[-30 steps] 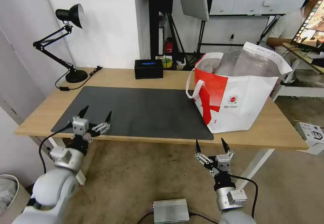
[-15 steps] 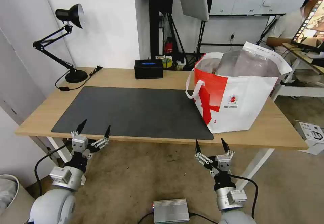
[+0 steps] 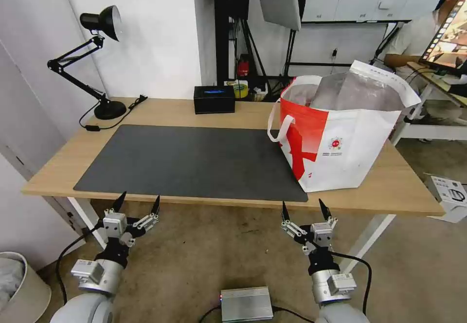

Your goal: Pick up the trash from the table and place it into the takeout bag.

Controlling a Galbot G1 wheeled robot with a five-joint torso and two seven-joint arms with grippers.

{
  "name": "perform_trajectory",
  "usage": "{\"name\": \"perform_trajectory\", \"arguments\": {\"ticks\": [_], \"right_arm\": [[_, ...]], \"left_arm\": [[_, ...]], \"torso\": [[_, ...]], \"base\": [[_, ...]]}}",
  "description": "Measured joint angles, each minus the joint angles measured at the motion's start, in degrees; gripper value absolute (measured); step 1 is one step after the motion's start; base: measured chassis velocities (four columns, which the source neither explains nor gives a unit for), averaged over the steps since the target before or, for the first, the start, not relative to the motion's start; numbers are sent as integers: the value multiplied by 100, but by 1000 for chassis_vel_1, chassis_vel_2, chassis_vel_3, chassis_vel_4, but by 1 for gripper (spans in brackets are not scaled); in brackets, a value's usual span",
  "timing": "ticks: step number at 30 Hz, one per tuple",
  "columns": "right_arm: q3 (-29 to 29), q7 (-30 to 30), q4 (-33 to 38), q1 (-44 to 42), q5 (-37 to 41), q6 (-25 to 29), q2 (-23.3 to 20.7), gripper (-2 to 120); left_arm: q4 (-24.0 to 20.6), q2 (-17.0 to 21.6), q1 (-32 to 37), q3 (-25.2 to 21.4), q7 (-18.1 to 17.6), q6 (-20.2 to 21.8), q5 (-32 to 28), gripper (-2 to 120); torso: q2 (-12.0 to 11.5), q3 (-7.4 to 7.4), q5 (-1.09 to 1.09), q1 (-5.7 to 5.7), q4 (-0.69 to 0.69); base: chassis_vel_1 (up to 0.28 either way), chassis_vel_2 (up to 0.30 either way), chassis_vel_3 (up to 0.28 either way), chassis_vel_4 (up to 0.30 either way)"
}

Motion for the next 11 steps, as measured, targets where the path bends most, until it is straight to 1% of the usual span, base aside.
{"name": "perform_trajectory", "arguments": {"ticks": [5, 11], "right_arm": [[0, 0, 0, 0, 0, 0, 0, 100], [0, 0, 0, 0, 0, 0, 0, 100]], "left_arm": [[103, 12, -45, 25, 8, -117, 3, 100], [161, 83, -105, 41, 8, -139, -36, 100]], "torso": [[0, 0, 0, 0, 0], [0, 0, 0, 0, 0]], "base": [[0, 0, 0, 0], [0, 0, 0, 0]]}}
